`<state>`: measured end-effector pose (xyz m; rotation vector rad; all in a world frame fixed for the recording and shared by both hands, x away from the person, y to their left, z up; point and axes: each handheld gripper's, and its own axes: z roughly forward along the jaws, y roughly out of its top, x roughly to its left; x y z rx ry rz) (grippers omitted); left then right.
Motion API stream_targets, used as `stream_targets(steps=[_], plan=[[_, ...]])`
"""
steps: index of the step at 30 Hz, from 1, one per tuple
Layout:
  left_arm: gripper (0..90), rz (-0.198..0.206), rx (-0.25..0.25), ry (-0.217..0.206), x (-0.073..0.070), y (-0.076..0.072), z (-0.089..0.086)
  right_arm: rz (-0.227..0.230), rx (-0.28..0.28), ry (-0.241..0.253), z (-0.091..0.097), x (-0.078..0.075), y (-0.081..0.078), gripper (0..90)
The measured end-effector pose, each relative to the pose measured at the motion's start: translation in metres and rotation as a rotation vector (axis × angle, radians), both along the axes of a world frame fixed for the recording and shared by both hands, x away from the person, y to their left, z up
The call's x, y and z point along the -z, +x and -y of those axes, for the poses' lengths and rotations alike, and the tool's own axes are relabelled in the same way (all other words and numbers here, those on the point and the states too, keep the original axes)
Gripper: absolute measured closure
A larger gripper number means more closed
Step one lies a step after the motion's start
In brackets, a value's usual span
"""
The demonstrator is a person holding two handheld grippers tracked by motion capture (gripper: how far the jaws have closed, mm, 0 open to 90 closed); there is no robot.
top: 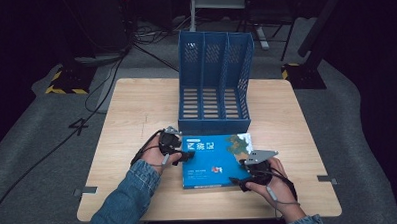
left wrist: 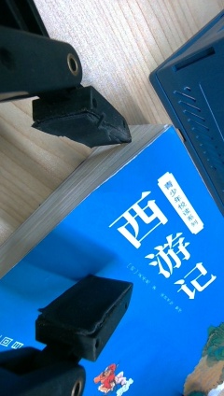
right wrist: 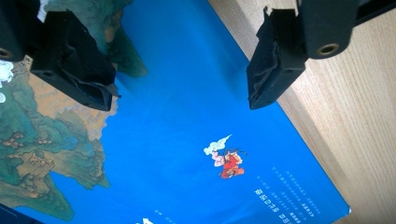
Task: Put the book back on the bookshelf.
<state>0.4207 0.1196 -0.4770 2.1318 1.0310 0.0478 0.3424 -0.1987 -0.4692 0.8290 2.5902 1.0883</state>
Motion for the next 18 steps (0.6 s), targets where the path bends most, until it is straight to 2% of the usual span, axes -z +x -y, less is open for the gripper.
stream_targets(steps=[4, 7, 9, 12, 18], plan=[[24.4, -0.003, -0.011, -0.017, 0.003, -0.0009, 0.0, 0.006, 0.001, 0.0, 0.0001, 0.0006, -0.0005, 24.2], [22.1, -0.044, -0.02, -0.058, 0.0078, 0.0001, -0.0014, 0.008, 0.004, 0.004, 0.0003, 0.001, -0.0005, 24.1], [21.5, -0.042, -0.023, -0.068, 0.009, -0.0003, -0.0024, 0.011, 0.004, 0.004, 0.0003, 0.0013, -0.0004, 24.1], [23.8, -0.026, -0.023, -0.055, 0.0067, -0.002, -0.0023, 0.016, 0.001, 0.008, 0.0007, 0.002, 0.0, 24.1], [33.9, -0.001, -0.021, -0.031, -0.0007, -0.0056, -0.0039, 0.014, 0.003, 0.02, 0.0017, 0.0025, 0.001, 24.2]])
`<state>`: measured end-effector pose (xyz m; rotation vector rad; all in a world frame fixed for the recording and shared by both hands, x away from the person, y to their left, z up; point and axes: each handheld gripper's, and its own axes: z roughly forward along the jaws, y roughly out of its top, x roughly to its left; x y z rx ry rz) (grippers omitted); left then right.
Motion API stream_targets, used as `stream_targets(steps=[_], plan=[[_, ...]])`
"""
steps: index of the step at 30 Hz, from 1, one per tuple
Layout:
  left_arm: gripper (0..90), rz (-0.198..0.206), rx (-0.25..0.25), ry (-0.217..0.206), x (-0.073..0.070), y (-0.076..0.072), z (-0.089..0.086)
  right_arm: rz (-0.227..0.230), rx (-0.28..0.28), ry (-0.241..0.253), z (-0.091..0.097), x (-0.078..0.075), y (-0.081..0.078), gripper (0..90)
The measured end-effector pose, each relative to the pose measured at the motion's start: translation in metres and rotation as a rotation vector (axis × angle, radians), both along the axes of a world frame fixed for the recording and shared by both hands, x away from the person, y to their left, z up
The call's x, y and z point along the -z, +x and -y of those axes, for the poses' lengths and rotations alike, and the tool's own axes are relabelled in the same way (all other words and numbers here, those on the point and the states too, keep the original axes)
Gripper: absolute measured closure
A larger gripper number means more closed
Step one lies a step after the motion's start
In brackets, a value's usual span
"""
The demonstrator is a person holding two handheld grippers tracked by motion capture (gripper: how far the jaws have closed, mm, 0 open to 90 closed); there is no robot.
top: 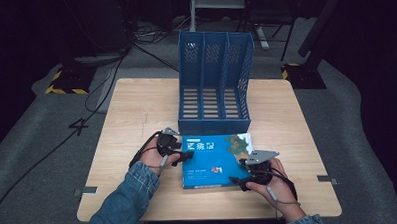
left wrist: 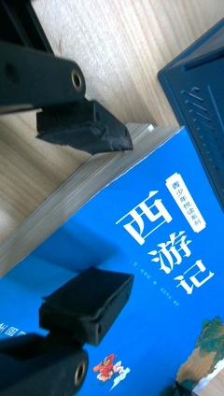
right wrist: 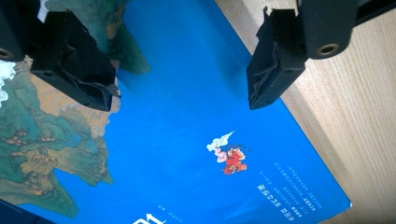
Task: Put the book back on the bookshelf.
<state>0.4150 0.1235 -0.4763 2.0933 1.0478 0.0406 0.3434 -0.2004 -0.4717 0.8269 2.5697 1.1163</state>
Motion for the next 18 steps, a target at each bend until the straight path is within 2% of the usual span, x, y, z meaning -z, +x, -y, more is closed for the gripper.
stream_targets(steps=[3, 4, 8, 12, 15, 16, 17, 18], plan=[[39.3, 0.022, 0.008, 0.013, -0.005, -0.003, 0.0, 0.002, -0.002, -0.003, -0.001, 0.0, 0.0, 24.1], [43.7, 0.034, 0.006, 0.014, -0.008, -0.004, -0.001, 0.003, 0.0, -0.002, -0.001, 0.0, 0.0, 24.1], [56.0, 0.076, 0.016, -0.001, -0.017, -0.008, -0.003, 0.005, 0.0, -0.004, -0.001, 0.0, 0.0, 24.1], [62.7, 0.097, 0.035, -0.028, -0.024, -0.011, -0.004, 0.006, 0.0, -0.004, -0.001, 0.001, 0.001, 24.1], [62.9, 0.119, 0.061, -0.05, -0.026, -0.014, -0.003, 0.006, 0.001, -0.005, -0.002, 0.001, 0.001, 24.0], [61.6, 0.116, 0.08, -0.075, -0.024, -0.014, -0.001, 0.008, 0.001, -0.007, -0.002, 0.0, 0.001, 23.9], [58.1, 0.089, 0.091, -0.103, -0.019, -0.014, 0.0, 0.009, 0.001, -0.007, -0.002, 0.001, 0.001, 23.5], [56.5, 0.061, 0.105, -0.109, -0.015, -0.014, 0.0, 0.011, 0.001, -0.008, -0.003, 0.001, 0.001, 23.0]])
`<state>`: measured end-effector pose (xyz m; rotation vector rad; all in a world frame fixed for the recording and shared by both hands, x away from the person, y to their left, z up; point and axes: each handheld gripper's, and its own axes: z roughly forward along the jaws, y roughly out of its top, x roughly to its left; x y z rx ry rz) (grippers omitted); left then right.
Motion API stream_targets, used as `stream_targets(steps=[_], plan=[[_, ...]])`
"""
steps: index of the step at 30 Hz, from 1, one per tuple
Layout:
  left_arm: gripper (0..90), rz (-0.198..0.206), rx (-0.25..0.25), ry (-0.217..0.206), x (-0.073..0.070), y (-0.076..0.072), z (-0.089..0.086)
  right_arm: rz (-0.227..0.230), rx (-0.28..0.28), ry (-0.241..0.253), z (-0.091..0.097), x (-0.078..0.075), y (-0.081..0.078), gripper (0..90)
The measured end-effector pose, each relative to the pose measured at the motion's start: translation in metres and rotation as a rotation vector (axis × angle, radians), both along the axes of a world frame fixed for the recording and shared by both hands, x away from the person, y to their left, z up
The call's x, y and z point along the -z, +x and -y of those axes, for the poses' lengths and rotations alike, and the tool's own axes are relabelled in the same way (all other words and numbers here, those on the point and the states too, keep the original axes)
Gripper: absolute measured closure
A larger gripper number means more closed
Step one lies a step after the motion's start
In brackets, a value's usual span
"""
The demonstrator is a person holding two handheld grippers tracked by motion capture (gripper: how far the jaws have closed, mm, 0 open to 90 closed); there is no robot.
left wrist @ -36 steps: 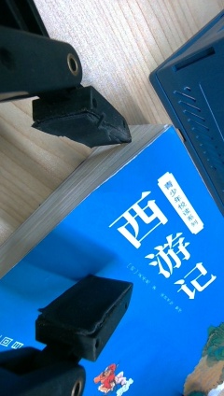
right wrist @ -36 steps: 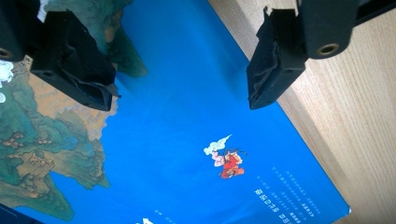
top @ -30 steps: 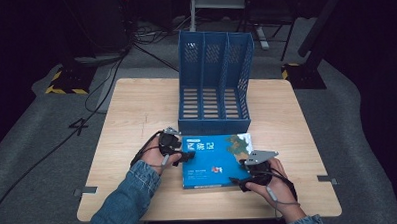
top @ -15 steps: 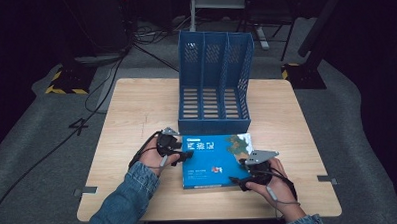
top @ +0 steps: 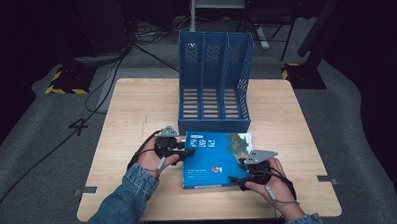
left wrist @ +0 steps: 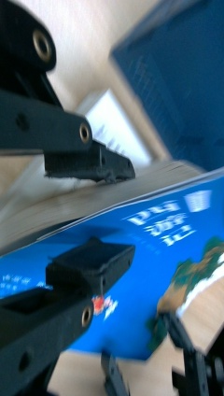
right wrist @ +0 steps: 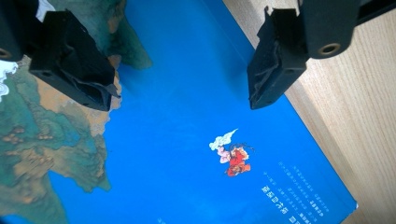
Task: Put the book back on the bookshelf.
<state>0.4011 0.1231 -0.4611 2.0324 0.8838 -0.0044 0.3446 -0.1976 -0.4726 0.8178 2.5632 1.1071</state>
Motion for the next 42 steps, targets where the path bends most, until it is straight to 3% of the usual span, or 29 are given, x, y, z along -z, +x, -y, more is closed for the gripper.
stream_targets(steps=[1, 5, 7, 11, 13, 15, 16, 19, 23, 24, 28, 30, 33, 37, 42], plan=[[56.5, -0.022, 0.015, 0.003, 0.006, 0.0, 0.001, 0.002, 0.0, -0.001, 0.0, 0.0, 0.0, 22.8], [55.0, -0.014, 0.035, 0.011, 0.011, -0.002, 0.004, 0.008, 0.001, -0.001, -0.001, 0.001, 0.001, 22.5], [55.5, 0.017, 0.056, 0.02, 0.008, -0.003, 0.004, 0.011, 0.001, 0.001, -0.002, 0.001, 0.001, 22.0], [61.2, 0.126, 0.096, 0.087, -0.004, -0.012, 0.009, 0.013, -0.004, 0.001, -0.003, 0.002, 0.001, 20.1], [63.0, 0.131, 0.093, 0.097, -0.007, -0.014, 0.011, 0.014, -0.003, 0.001, -0.004, 0.002, 0.001, 19.7], [62.1, 0.114, 0.072, 0.097, -0.002, -0.014, 0.012, 0.015, -0.004, 0.001, -0.004, 0.002, 0.001, 19.7], [59.7, 0.081, 0.062, 0.088, 0.005, -0.013, 0.012, 0.015, -0.003, 0.0, -0.004, 0.002, 0.001, 19.5], [59.1, 0.065, 0.064, 0.035, 0.012, -0.013, 0.007, 0.019, -0.001, -0.001, -0.005, 0.002, 0.001, 18.6], [58.7, 0.028, 0.064, 0.013, 0.018, -0.013, 0.005, 0.017, -0.002, 0.0, -0.005, 0.003, 0.001, 18.2], [59.0, 0.036, 0.075, 0.009, 0.018, -0.013, 0.004, 0.017, -0.003, -0.001, -0.005, 0.003, 0.002, 17.7], [62.2, 0.003, 0.128, 0.026, 0.018, -0.019, 0.0, 0.023, -0.005, 0.004, -0.005, 0.004, 0.001, 16.6], [61.6, -0.015, 0.131, 0.007, 0.02, -0.02, -0.002, 0.037, -0.008, 0.017, -0.005, 0.006, 0.001, 14.6], [62.4, -0.006, 0.138, 0.011, 0.019, -0.021, -0.002, 0.045, -0.008, 0.021, -0.005, 0.007, 0.0, 14.2], [72.8, -0.025, 0.131, -0.008, 0.011, -0.021, -0.002, 0.044, 0.009, 0.019, -0.007, 0.007, 0.0, 13.6], [76.3, -0.043, 0.13, -0.018, 0.006, -0.022, -0.002, 0.028, 0.03, 0.0, -0.01, 0.003, -0.003, 17.0]])
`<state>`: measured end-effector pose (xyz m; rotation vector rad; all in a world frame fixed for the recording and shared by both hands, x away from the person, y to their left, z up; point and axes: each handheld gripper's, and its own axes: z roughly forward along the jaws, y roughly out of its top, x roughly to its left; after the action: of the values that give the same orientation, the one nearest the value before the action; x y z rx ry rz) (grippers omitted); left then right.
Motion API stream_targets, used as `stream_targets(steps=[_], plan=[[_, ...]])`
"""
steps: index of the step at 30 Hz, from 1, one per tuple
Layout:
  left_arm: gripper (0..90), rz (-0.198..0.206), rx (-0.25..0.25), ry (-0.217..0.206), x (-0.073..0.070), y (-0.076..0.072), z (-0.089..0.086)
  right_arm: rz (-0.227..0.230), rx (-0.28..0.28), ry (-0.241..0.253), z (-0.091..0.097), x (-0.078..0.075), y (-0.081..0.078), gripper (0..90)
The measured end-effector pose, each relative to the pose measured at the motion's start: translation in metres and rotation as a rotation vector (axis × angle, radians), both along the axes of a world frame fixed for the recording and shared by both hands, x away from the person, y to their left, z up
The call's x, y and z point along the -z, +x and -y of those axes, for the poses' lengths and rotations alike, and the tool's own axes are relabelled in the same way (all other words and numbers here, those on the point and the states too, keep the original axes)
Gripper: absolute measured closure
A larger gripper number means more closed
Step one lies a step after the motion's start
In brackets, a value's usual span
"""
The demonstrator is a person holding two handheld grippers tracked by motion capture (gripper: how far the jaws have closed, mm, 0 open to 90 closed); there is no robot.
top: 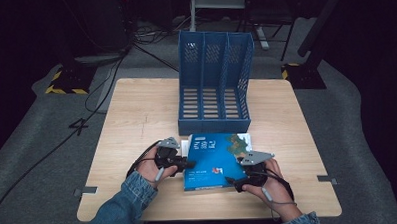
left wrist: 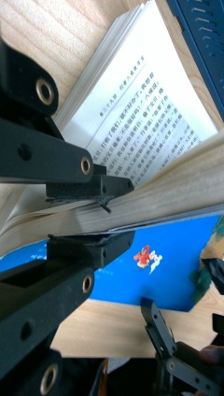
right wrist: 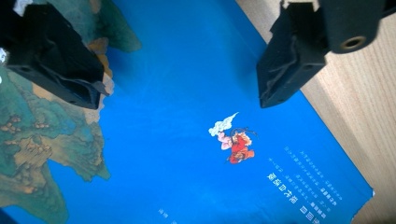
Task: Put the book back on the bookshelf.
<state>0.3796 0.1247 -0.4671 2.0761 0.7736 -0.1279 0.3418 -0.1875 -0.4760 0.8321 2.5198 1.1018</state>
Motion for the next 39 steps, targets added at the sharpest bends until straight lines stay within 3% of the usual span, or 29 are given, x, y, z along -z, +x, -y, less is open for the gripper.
stream_targets(steps=[5, 9, 15, 17, 21, 33, 39], plan=[[78.8, -0.025, 0.005, 0.014, -0.009, 0.001, 0.002, 0.012, -0.035, -0.019, -0.009, -0.004, -0.007, 19.4], [79.9, -0.056, -0.007, 0.008, -0.015, 0.003, 0.004, 0.039, -0.086, 0.008, -0.023, -0.01, -0.017, 18.7], [80.4, -0.054, -0.01, 0.037, -0.032, 0.005, 0.011, 0.087, -0.127, 0.023, -0.039, -0.013, -0.024, 15.7], [80.5, -0.055, -0.009, 0.045, -0.037, 0.005, 0.013, 0.11, -0.152, -0.002, -0.042, -0.015, -0.026, 15.7], [80.5, -0.06, -0.005, 0.055, -0.043, 0.007, 0.016, 0.14, -0.118, -0.006, -0.055, -0.018, -0.03, 15.8], [80.6, -0.077, -0.003, 0.061, -0.053, 0.012, 0.021, 0.191, -0.163, -0.036, -0.082, -0.015, -0.035, 17.1], [80.6, -0.091, -0.007, 0.059, -0.054, 0.014, 0.022, 0.281, -0.182, -0.073, -0.093, -0.008, -0.035, 14.0]])
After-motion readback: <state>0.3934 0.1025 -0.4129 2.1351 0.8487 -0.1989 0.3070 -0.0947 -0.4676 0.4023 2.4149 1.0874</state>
